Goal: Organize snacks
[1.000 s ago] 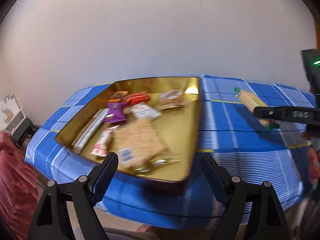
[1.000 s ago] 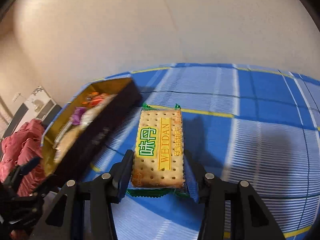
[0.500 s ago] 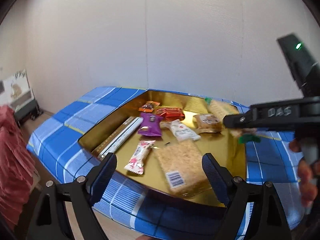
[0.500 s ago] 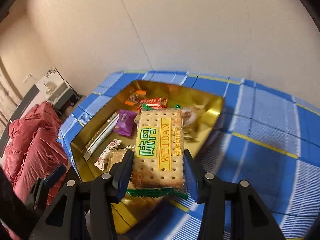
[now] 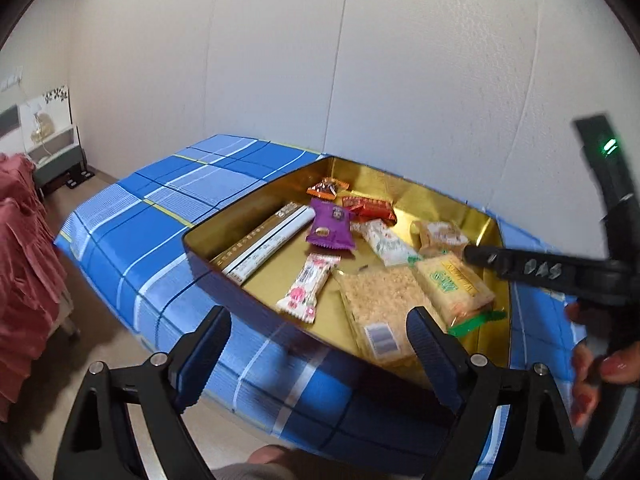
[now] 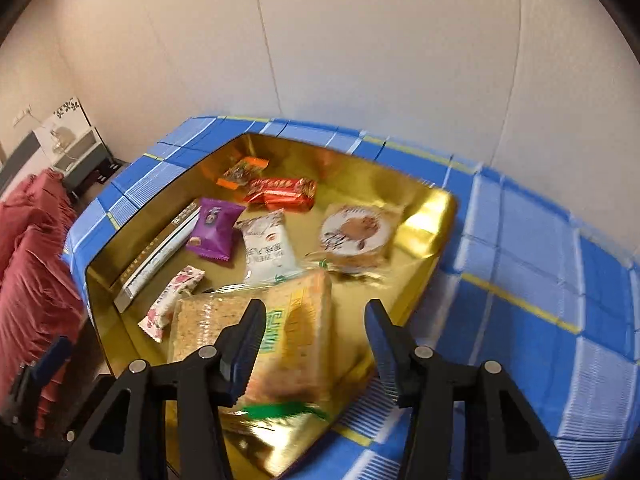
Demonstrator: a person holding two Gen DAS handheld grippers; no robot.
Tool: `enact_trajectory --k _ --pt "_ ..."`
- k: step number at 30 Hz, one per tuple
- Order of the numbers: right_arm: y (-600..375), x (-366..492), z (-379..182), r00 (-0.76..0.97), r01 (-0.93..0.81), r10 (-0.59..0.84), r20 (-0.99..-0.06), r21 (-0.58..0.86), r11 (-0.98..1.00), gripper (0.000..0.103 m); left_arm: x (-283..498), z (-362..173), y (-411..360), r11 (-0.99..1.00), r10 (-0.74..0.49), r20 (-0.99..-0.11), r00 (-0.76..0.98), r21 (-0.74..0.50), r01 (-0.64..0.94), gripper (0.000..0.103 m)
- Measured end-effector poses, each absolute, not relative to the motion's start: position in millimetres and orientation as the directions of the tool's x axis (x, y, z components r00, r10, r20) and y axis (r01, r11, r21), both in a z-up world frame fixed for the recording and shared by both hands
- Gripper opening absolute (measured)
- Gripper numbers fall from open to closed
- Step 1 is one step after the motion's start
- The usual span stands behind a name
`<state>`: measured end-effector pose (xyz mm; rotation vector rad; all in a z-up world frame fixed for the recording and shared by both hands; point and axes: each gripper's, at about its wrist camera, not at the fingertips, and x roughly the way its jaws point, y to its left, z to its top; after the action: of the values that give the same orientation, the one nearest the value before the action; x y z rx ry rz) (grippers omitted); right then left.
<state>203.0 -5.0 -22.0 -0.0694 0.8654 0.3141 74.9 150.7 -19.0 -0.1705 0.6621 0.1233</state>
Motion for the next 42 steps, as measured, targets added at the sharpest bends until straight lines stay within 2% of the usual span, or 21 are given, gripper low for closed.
enact_trajectory --k 2,5,6,10,26,42 --pt "-11.1 191.6 -13.4 0.638 -0.307 0.253 -0.727 0.061 0.950 0.053 68.5 -17.8 144.6 0.982 0.077 -0.633 0.770 -0.084 -0.167 0.090" --pt "-22.0 167.2 -0.7 0.687 -0.294 0.256 -0.680 0.063 0.954 0.061 58.2 -12.2 137.7 0.978 0.154 -0.632 0.759 -0.012 -0.208 0.098" --pt "-25.1 157.4 3.3 0.704 -0.287 0.258 -0.662 0.068 0.955 0.061 52.9 -8.2 137.3 0.975 0.167 -0.625 0.763 -0.009 -0.221 0.103" --pt "-33.0 126.1 10.8 0.743 -0.255 0.235 -0.627 0.061 0.965 0.062 38.6 6.1 141.2 0.968 0.173 -0.611 0.772 -0.038 -0.248 0.103" --pt "-37.6 69.4 10.3 0.791 -0.106 0.083 -0.606 -0.002 0.994 0.064 21.8 19.7 139.4 0.964 0.176 -0.652 0.738 -0.038 -0.264 0.103" --pt "-34.5 66.9 8.0 0.778 -0.119 0.105 -0.620 0.019 0.993 0.064 23.8 16.6 146.7 0.956 0.201 -0.655 0.728 -0.031 -0.292 0.103"
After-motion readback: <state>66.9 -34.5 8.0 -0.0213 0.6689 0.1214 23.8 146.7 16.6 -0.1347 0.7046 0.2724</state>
